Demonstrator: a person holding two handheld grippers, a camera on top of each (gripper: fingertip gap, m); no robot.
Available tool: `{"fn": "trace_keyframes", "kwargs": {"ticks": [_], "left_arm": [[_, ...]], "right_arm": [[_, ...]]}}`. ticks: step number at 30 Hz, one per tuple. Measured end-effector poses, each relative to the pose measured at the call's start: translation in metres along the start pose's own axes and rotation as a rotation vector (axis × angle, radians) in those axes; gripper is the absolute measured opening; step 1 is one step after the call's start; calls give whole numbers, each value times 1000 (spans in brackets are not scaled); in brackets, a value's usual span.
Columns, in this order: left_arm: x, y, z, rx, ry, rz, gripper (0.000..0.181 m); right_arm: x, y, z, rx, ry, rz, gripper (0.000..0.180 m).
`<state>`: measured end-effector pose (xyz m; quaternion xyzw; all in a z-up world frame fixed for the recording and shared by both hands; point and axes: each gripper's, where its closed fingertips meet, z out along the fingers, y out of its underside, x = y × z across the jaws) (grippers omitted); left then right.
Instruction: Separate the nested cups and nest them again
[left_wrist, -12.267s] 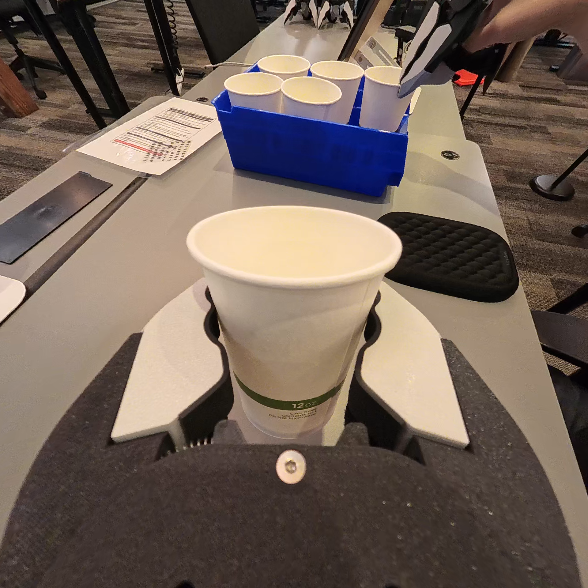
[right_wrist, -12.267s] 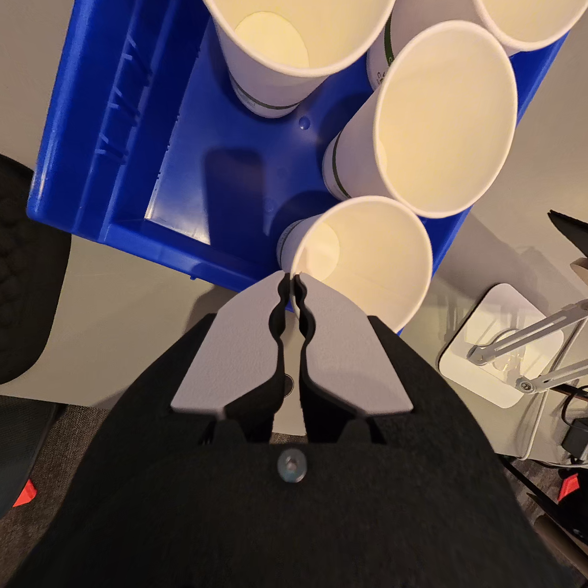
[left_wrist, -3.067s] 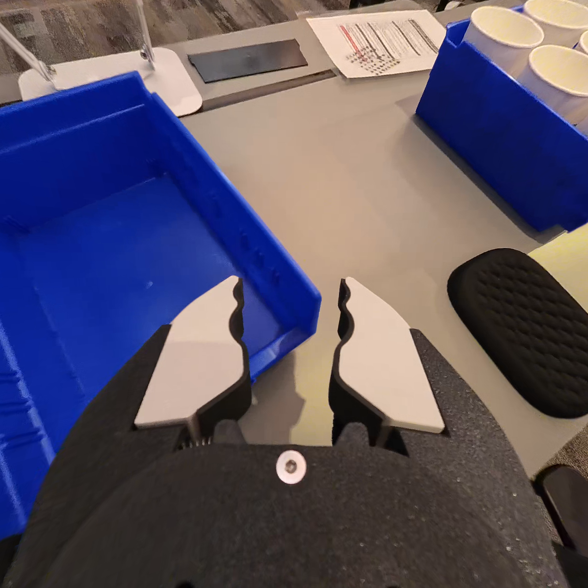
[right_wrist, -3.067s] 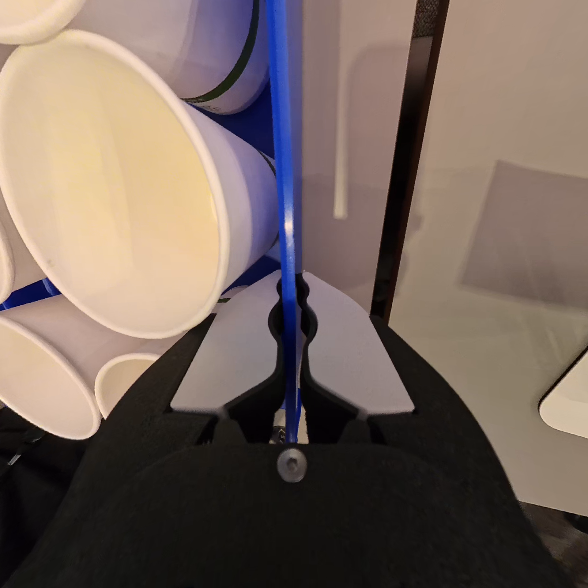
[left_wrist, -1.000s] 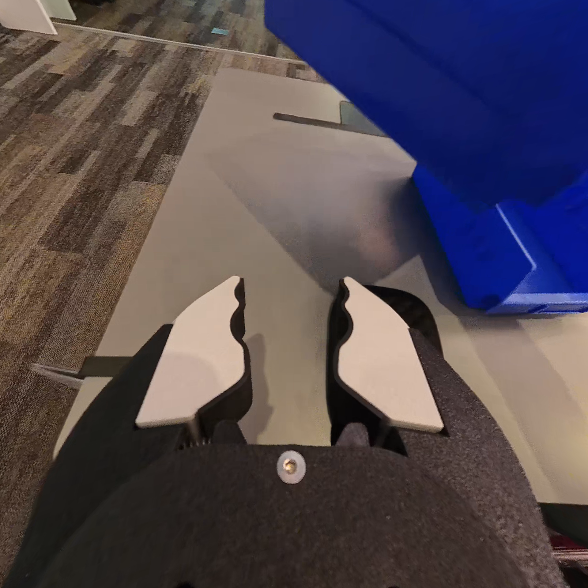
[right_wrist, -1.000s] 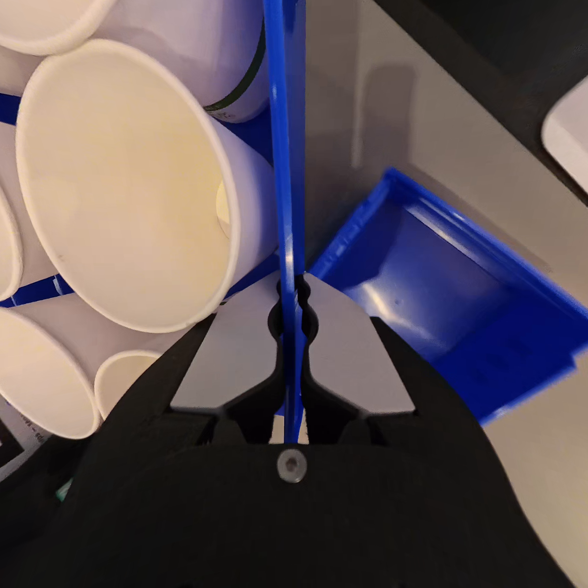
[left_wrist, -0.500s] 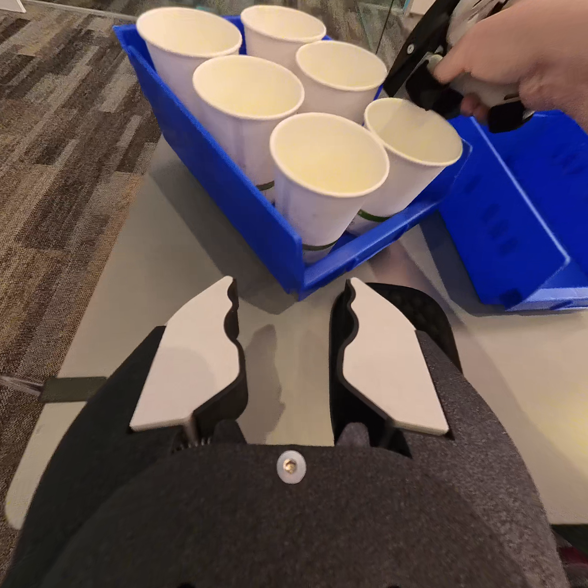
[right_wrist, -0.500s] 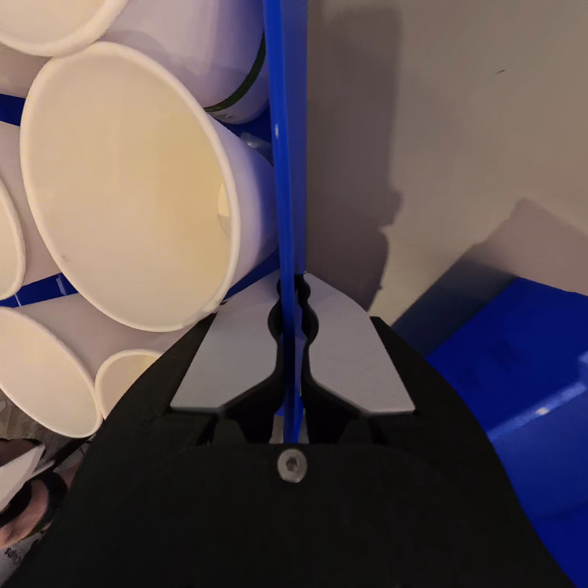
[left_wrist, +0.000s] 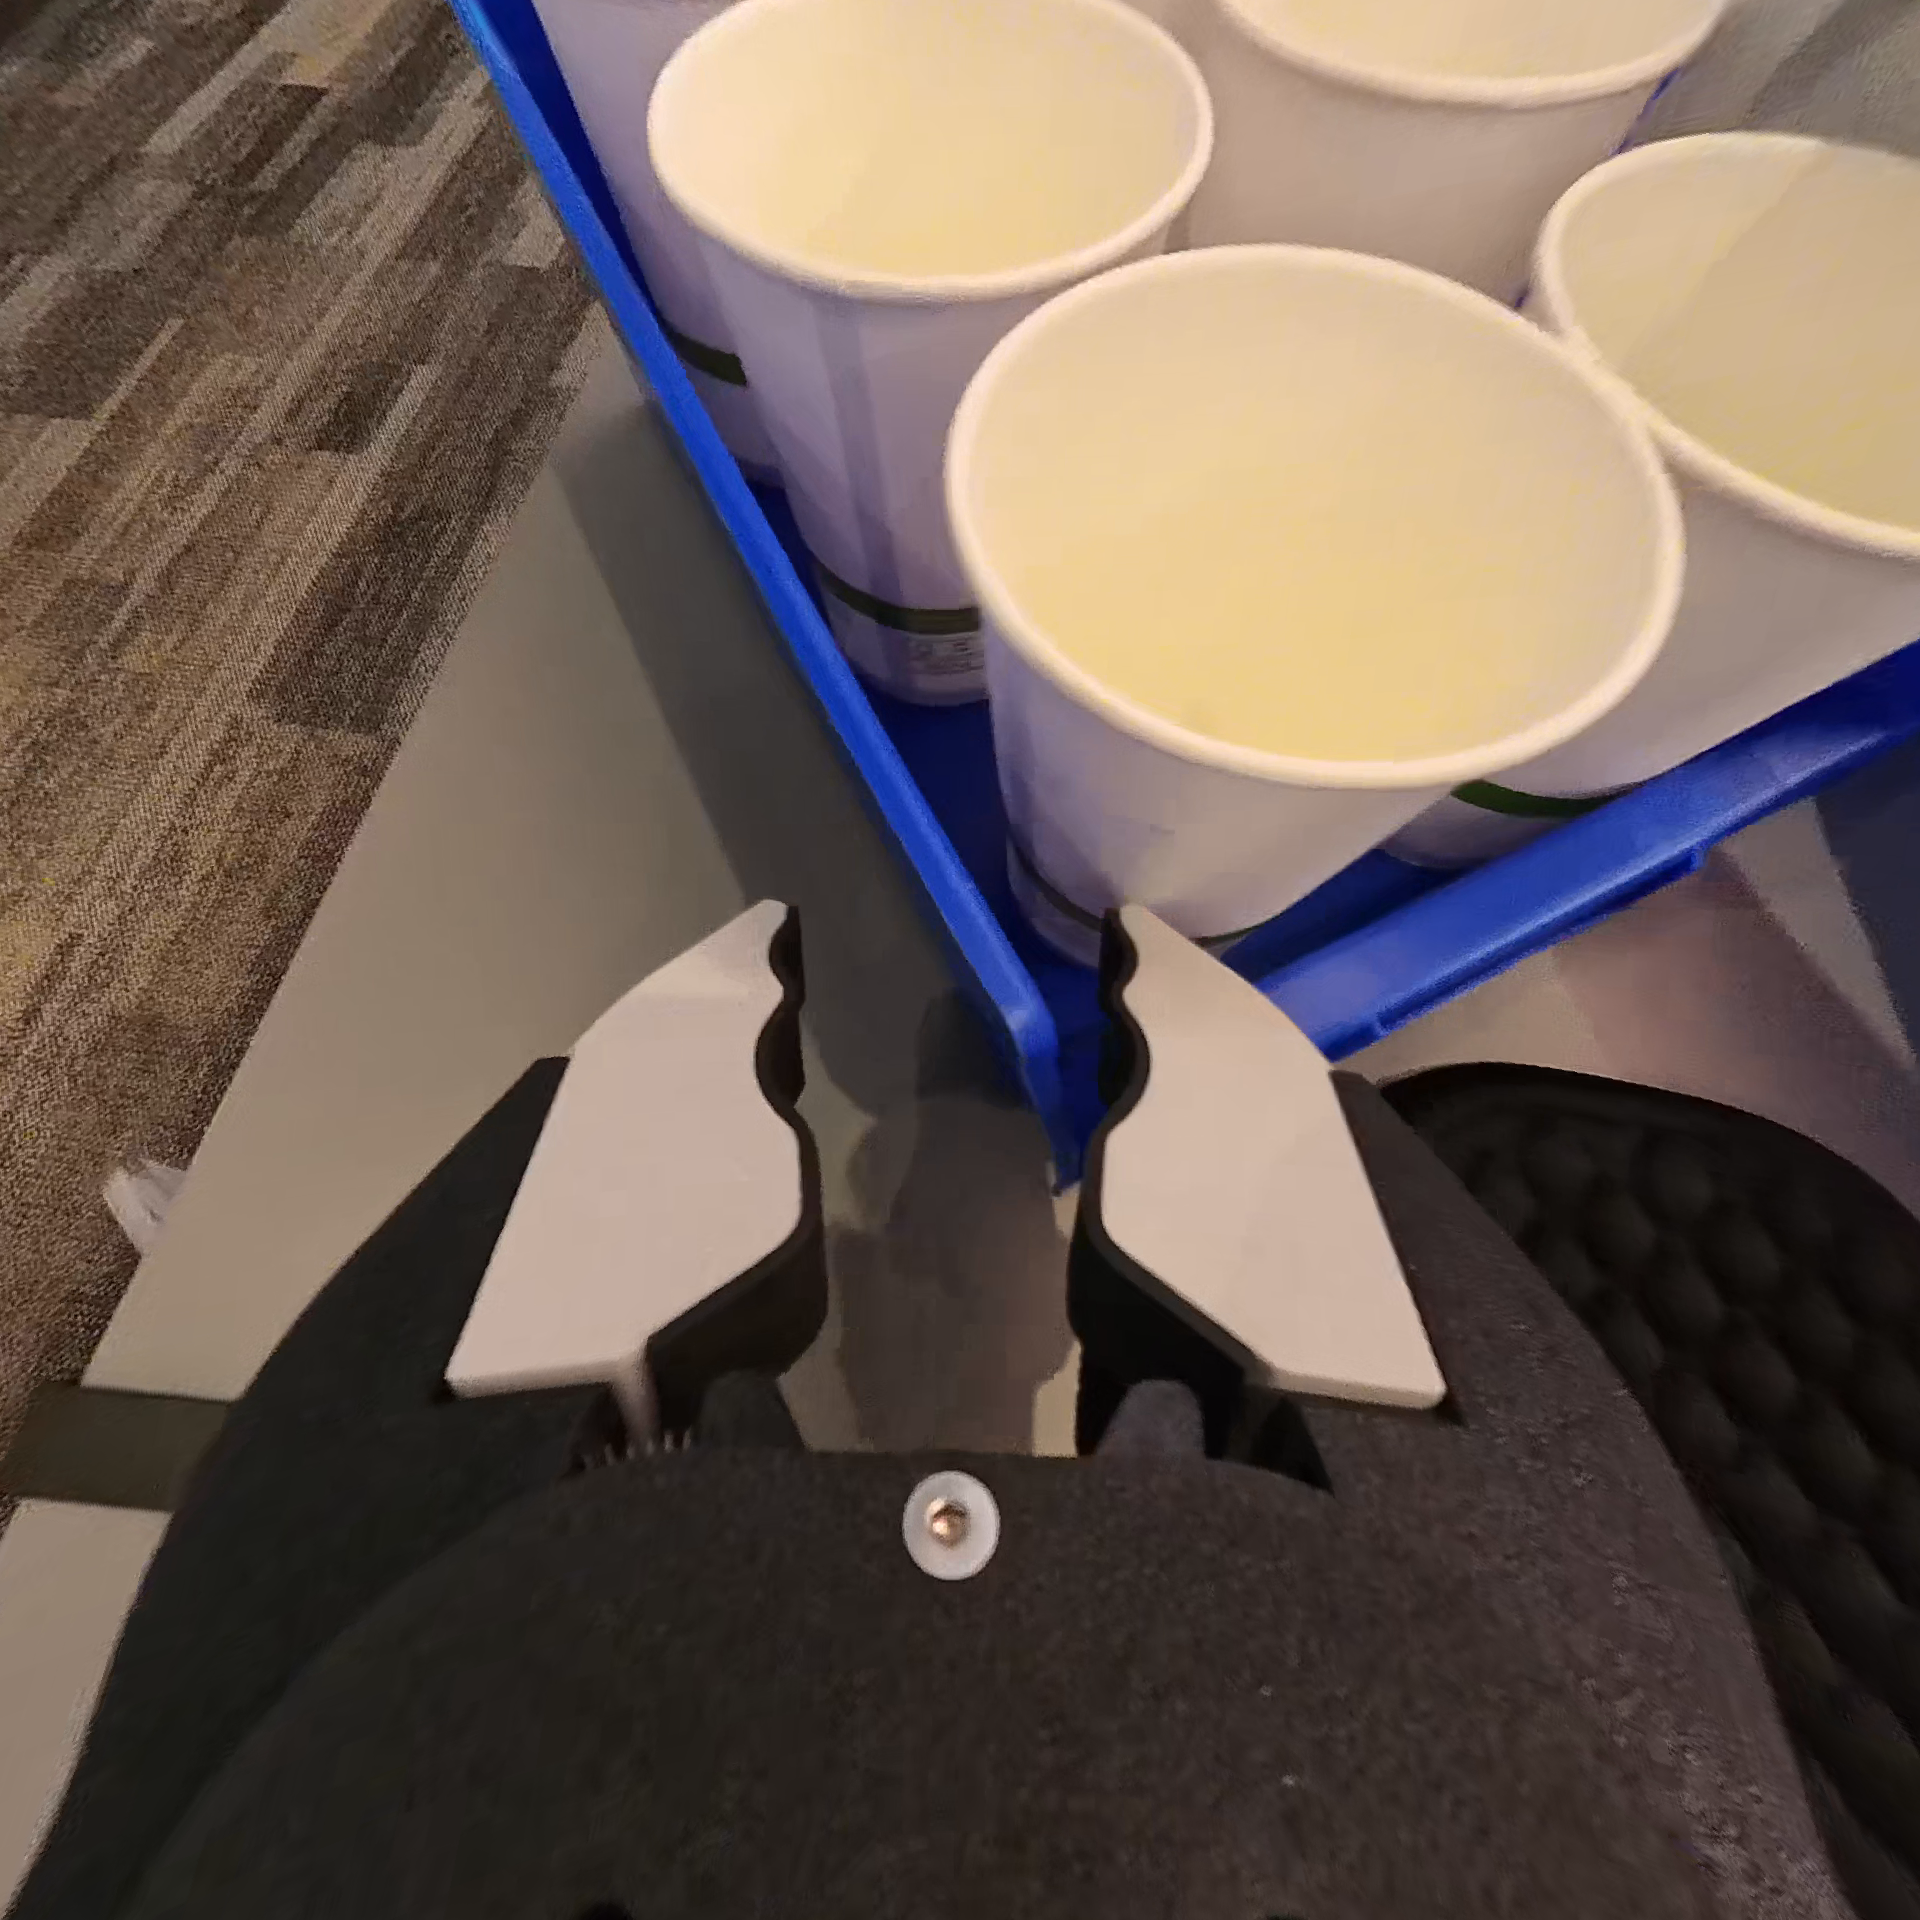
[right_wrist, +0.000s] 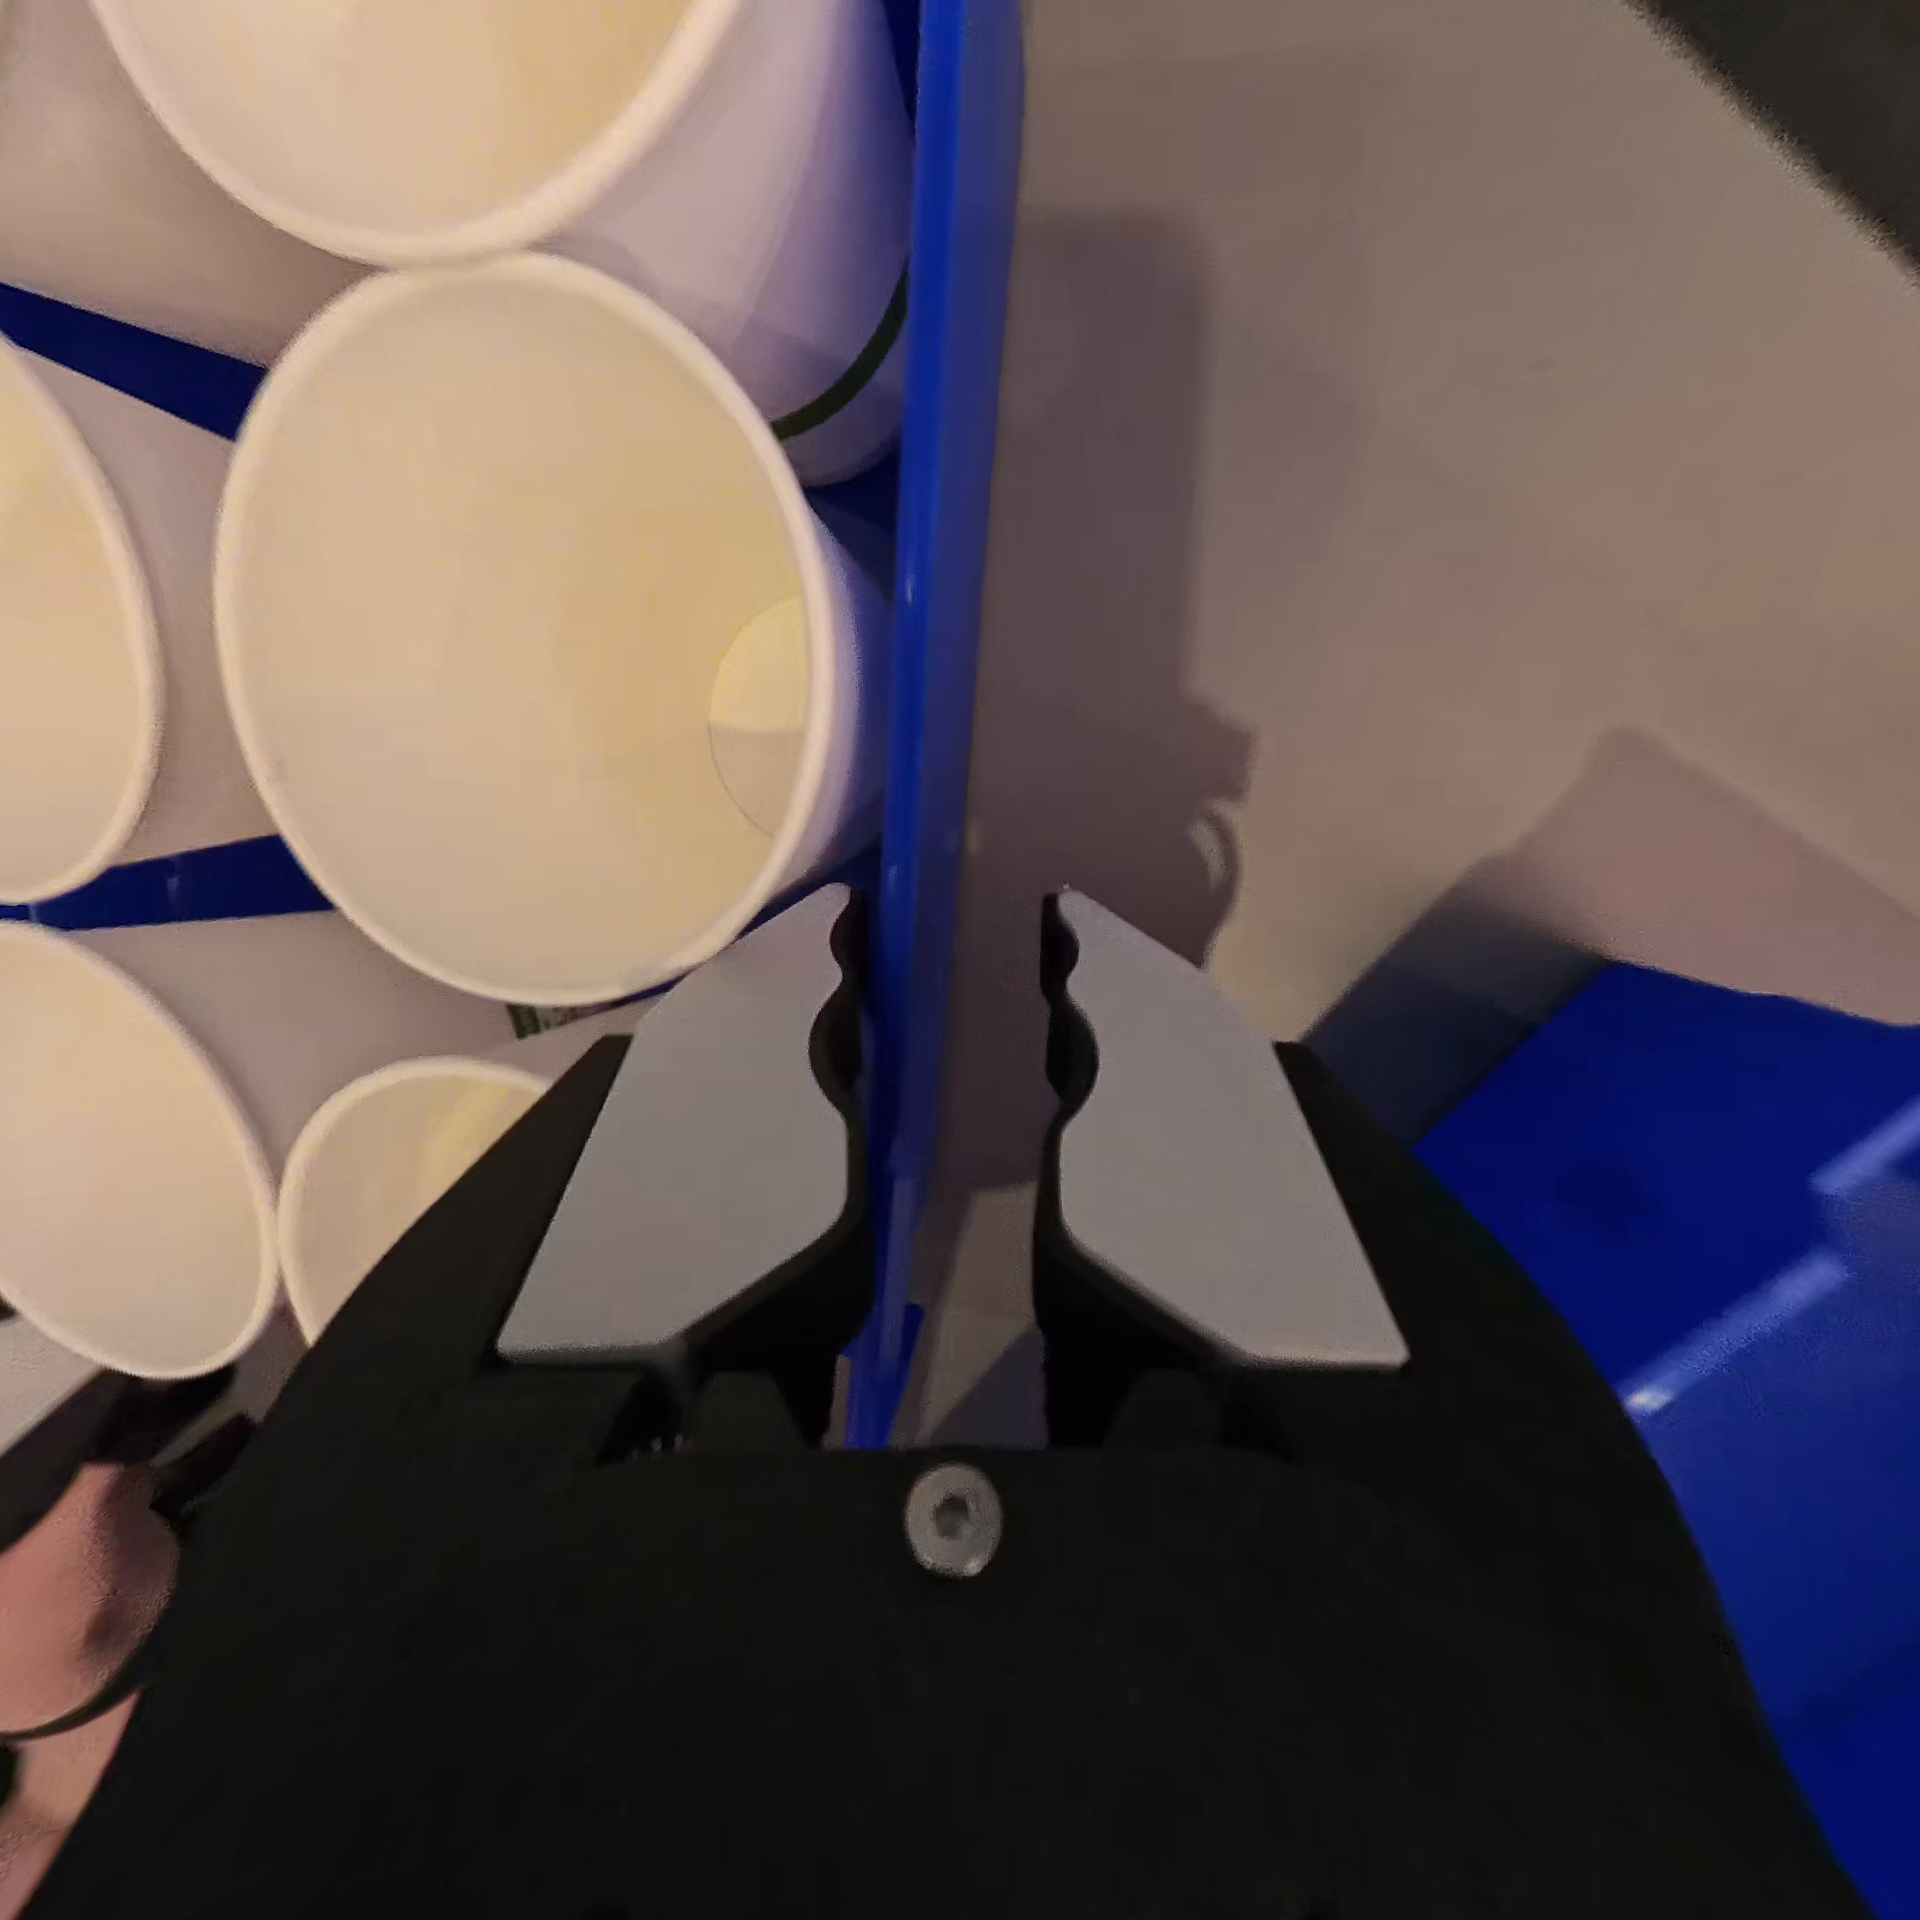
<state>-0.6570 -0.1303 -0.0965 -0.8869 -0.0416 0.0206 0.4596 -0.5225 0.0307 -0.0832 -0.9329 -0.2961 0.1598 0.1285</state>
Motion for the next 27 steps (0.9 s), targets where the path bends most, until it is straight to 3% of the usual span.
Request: {"fn": "trace_keyframes", "kwargs": {"ticks": [6, 14, 18, 20, 27], "left_arm": [[-8, 0, 5, 21, 8, -41, 52], [-30, -1, 5, 20, -2, -30, 46], [-42, -3, 6, 5, 95, -33, 15], [-53, -4, 8, -2, 129, -20, 13], [-86, -11, 20, -68, 242, 233, 13]], "right_arm": [[5, -5, -40, 123, 31, -148, 35], [29, 24, -85, 161, 68, -264, 37], [58, 48, -109, 175, 117, -289, 37], [75, 63, -120, 183, 132, -284, 37], [143, 116, -165, 259, 245, -191, 35]]}}
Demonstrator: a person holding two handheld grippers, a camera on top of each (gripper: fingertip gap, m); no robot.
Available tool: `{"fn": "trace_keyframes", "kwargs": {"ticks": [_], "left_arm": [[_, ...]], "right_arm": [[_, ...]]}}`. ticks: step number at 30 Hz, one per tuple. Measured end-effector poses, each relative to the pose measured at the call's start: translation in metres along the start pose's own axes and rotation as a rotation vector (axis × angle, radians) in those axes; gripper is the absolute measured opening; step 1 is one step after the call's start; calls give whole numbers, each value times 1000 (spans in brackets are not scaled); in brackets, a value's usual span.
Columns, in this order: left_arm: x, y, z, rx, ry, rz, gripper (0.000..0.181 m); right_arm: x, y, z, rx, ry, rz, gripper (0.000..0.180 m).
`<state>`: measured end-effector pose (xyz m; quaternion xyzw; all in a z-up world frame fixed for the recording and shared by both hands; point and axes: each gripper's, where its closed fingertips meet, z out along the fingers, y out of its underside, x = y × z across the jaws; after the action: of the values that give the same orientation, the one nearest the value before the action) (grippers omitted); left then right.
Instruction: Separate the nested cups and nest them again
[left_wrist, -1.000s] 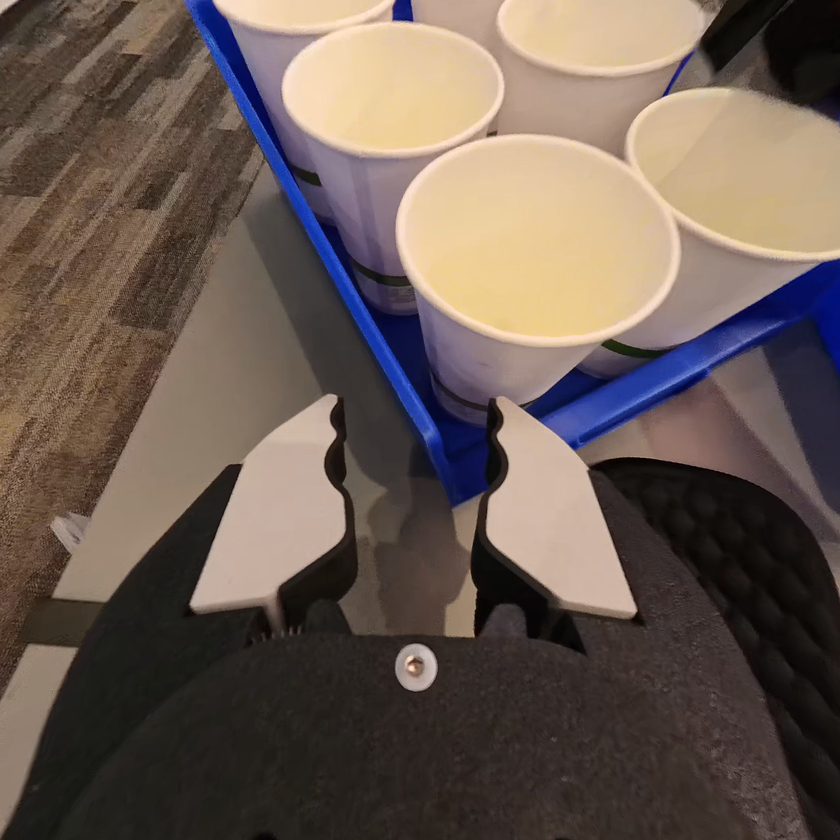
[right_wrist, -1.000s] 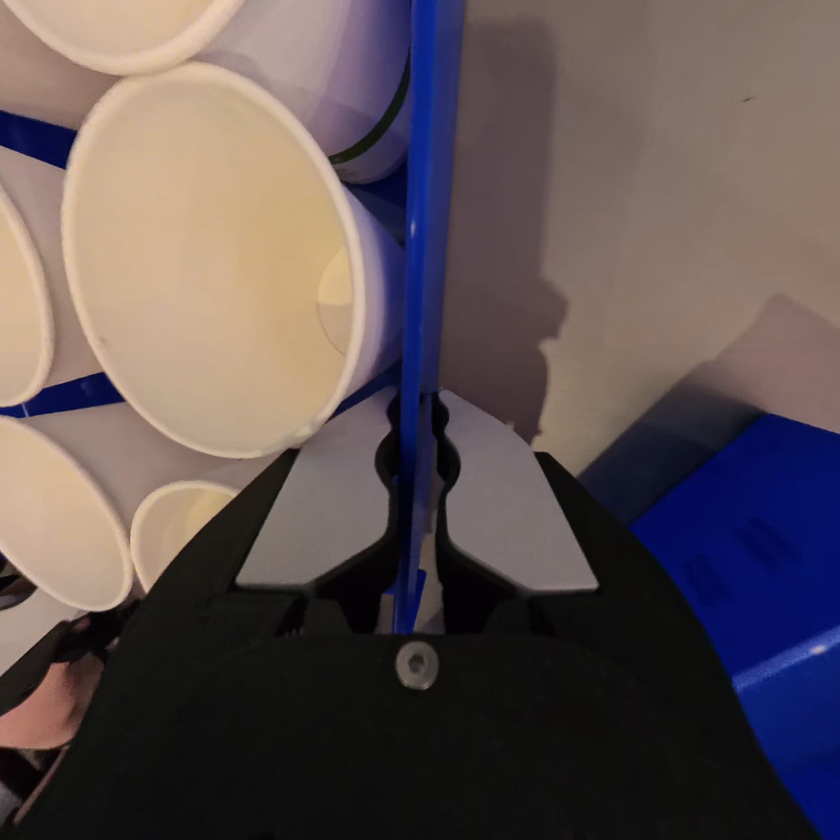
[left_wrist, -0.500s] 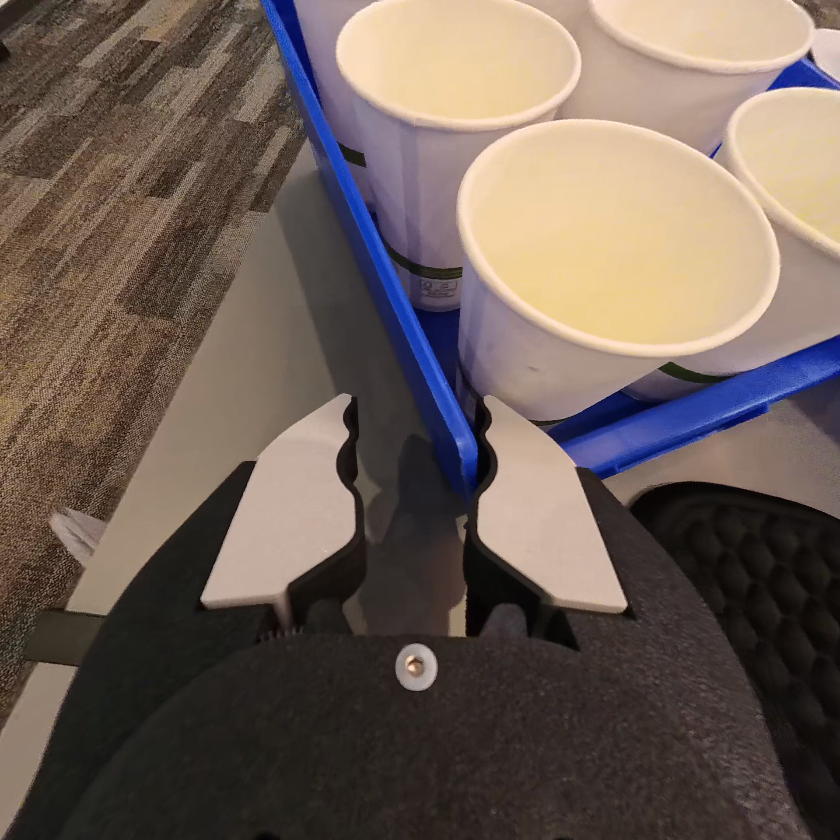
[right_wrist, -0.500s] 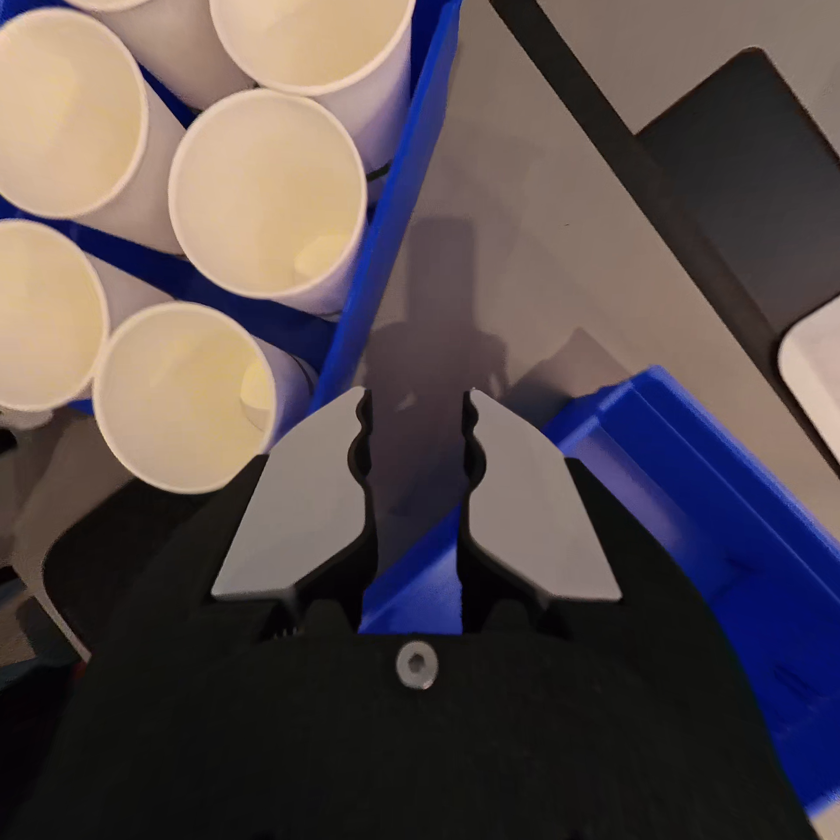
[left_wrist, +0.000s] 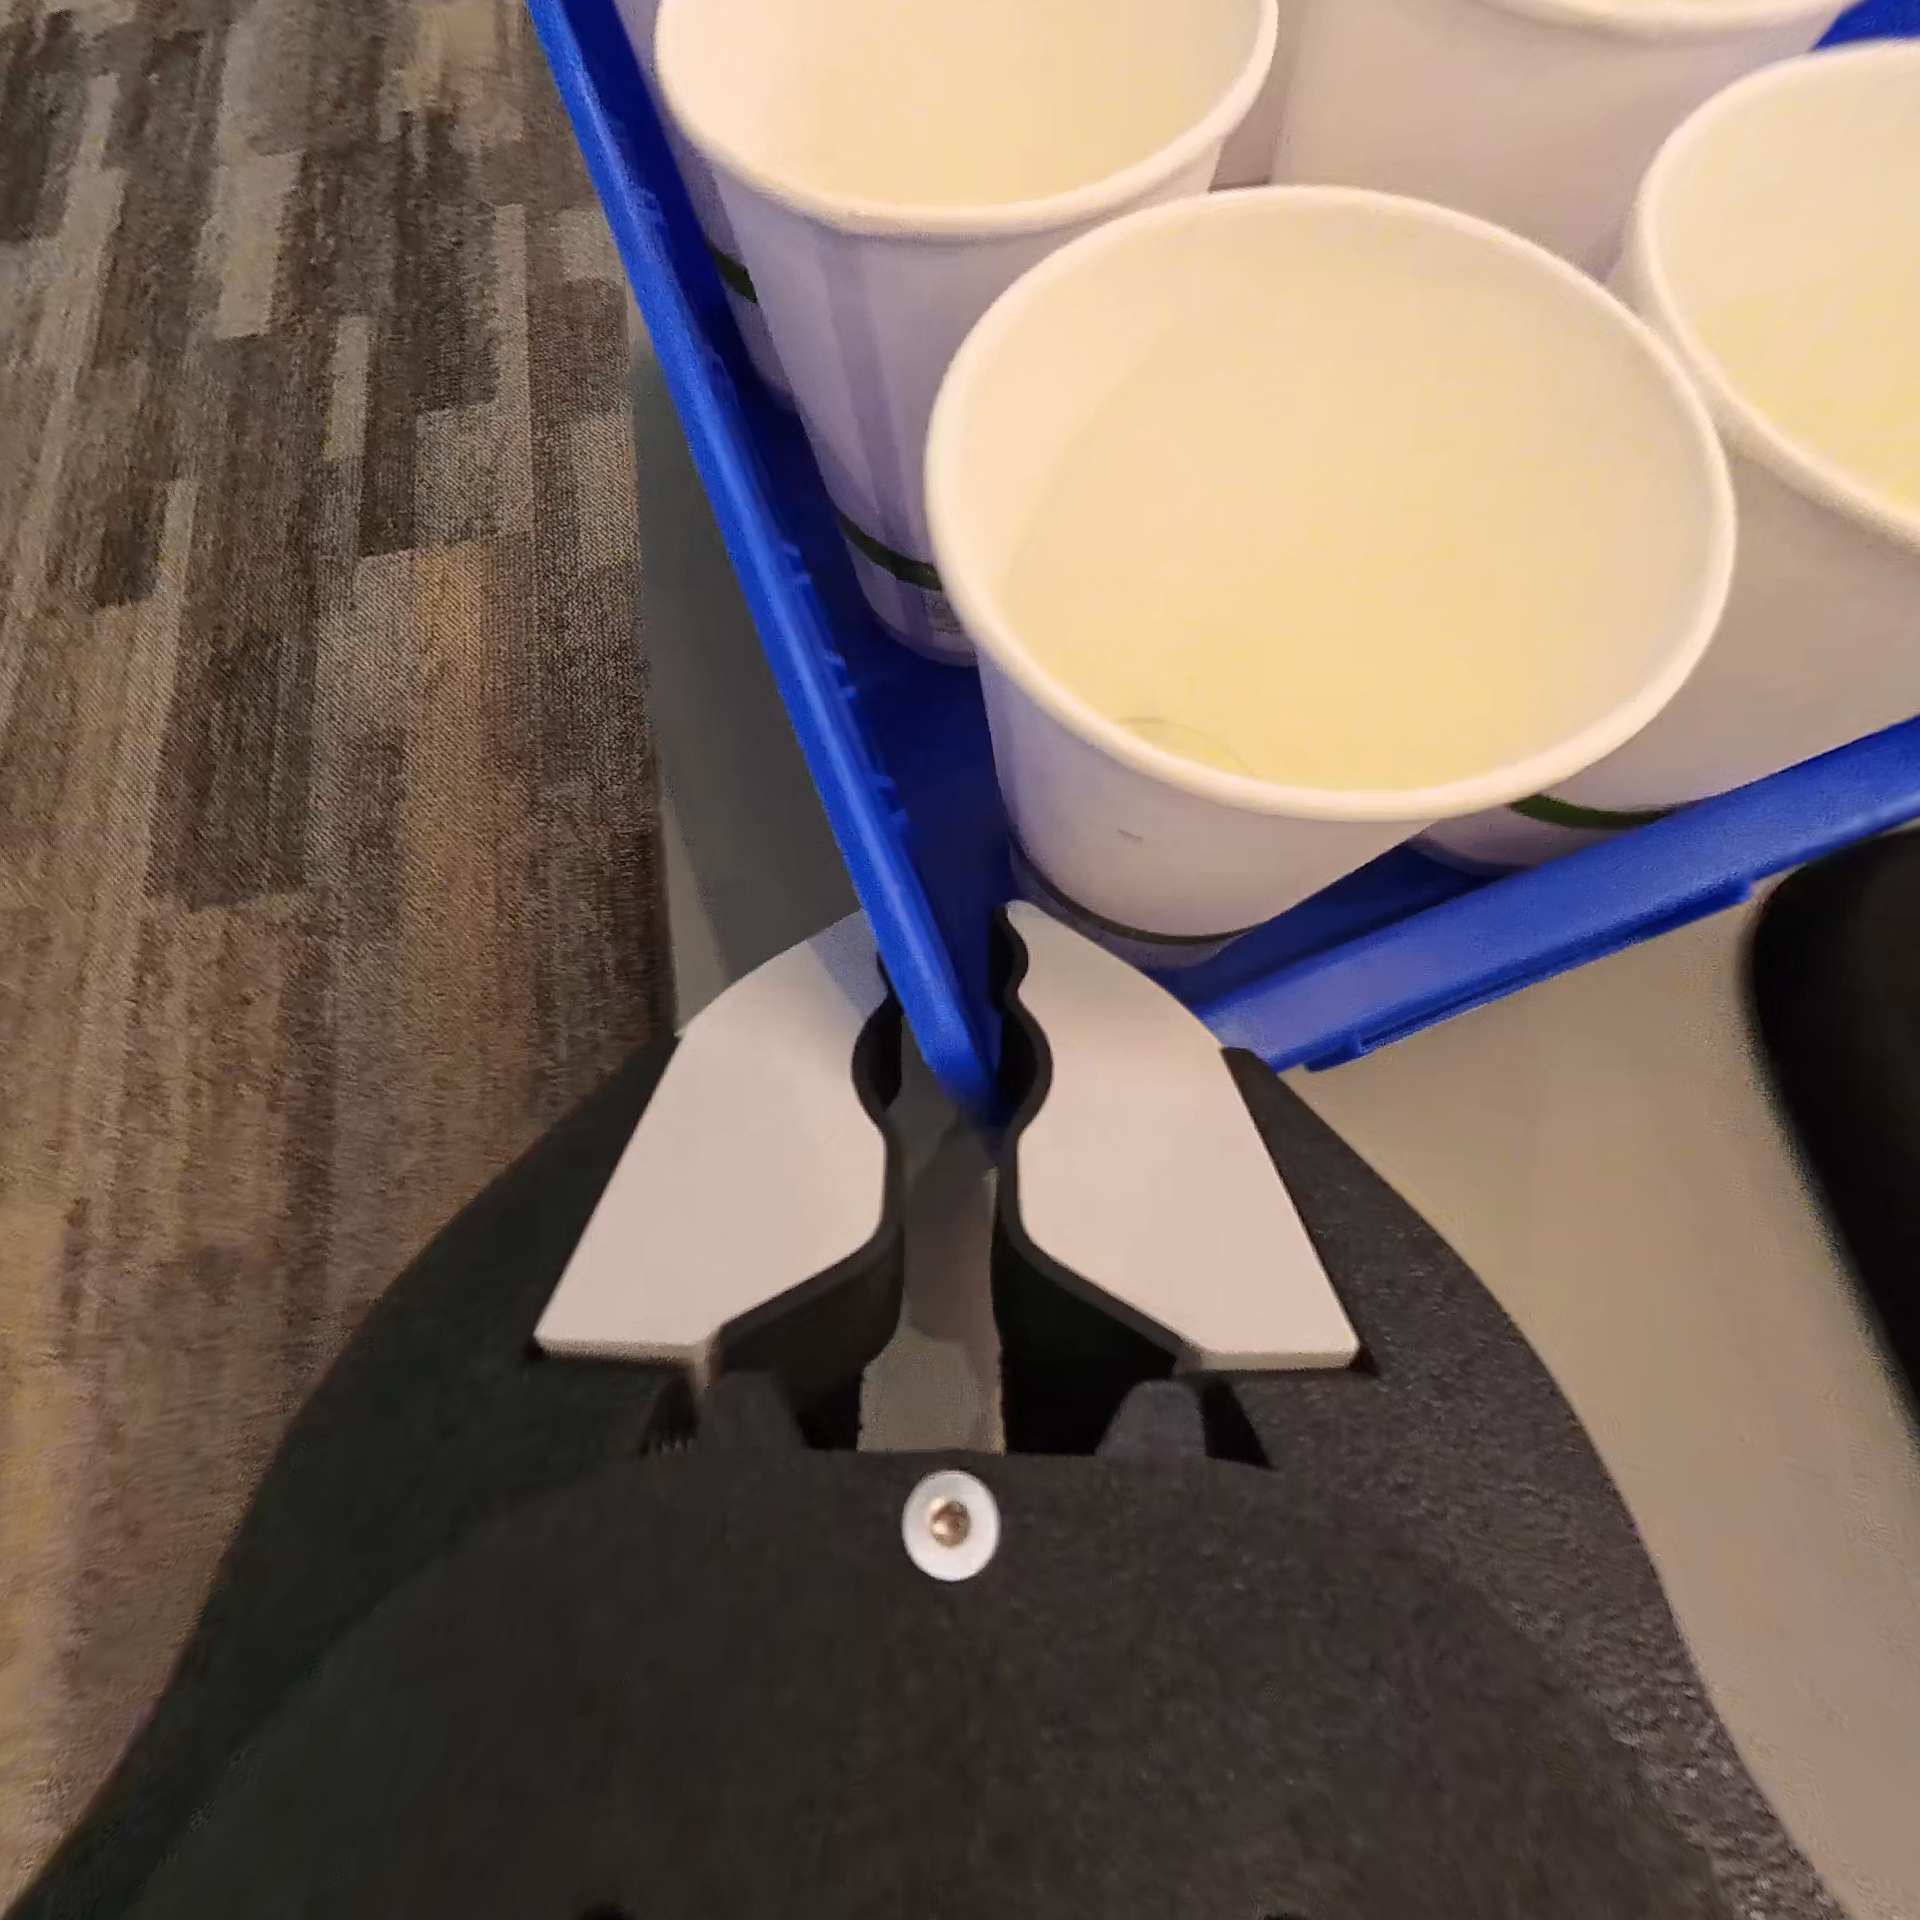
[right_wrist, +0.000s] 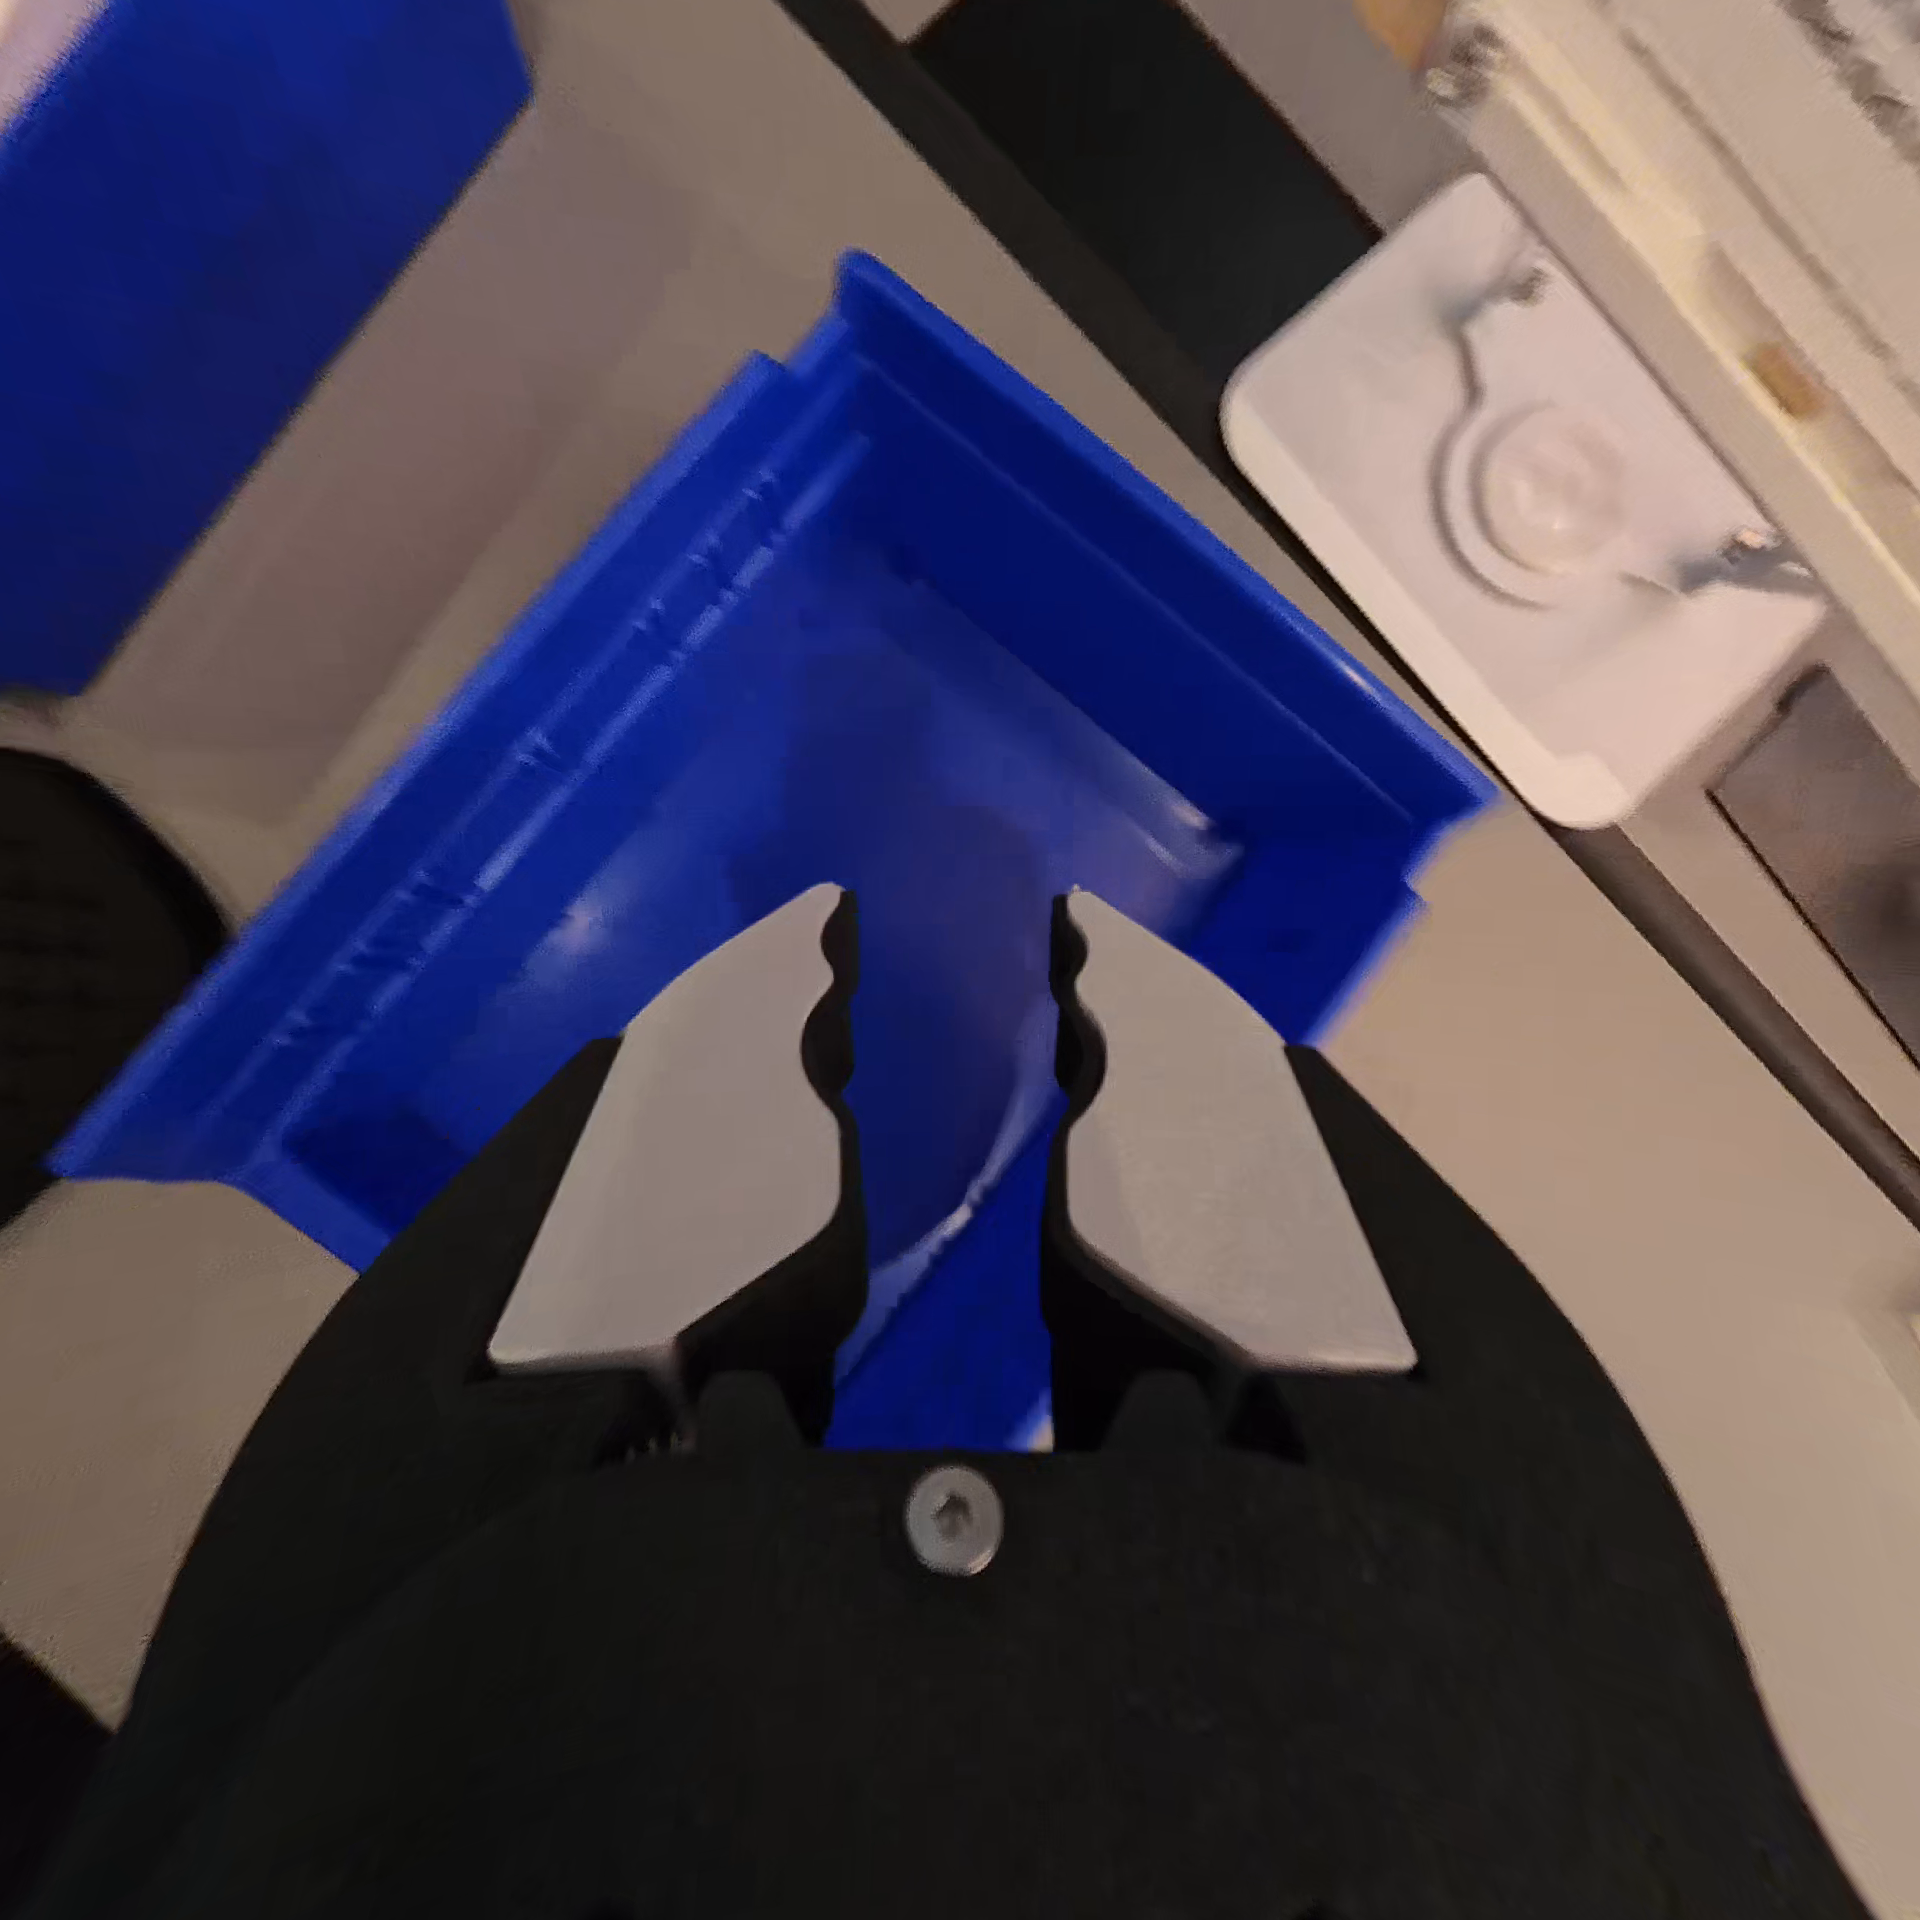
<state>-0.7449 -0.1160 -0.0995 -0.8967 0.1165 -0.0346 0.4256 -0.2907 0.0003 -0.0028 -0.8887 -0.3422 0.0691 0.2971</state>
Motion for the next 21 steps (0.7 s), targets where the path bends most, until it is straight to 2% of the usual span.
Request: {"fn": "trace_keyframes", "kwargs": {"ticks": [5, 12, 17, 19, 21], "left_arm": [[-23, 0, 4, -72, 32, 124, 11], [-31, -6, 12, -68, 70, 107, 9], [-32, -6, 13, -69, 56, 66, 8], [-31, -6, 13, -61, 64, 42, 9], [-28, -5, 14, -58, 99, -7, 22]], "right_arm": [[38, 38, -28, 59, 26, 131, 35], [52, 80, -29, 54, -33, 241, 35], [50, 83, -23, 59, -41, 293, 40], [49, 80, -19, 53, -40, 326, 48], [51, 82, -13, 9, -8, 350, 57]]}}
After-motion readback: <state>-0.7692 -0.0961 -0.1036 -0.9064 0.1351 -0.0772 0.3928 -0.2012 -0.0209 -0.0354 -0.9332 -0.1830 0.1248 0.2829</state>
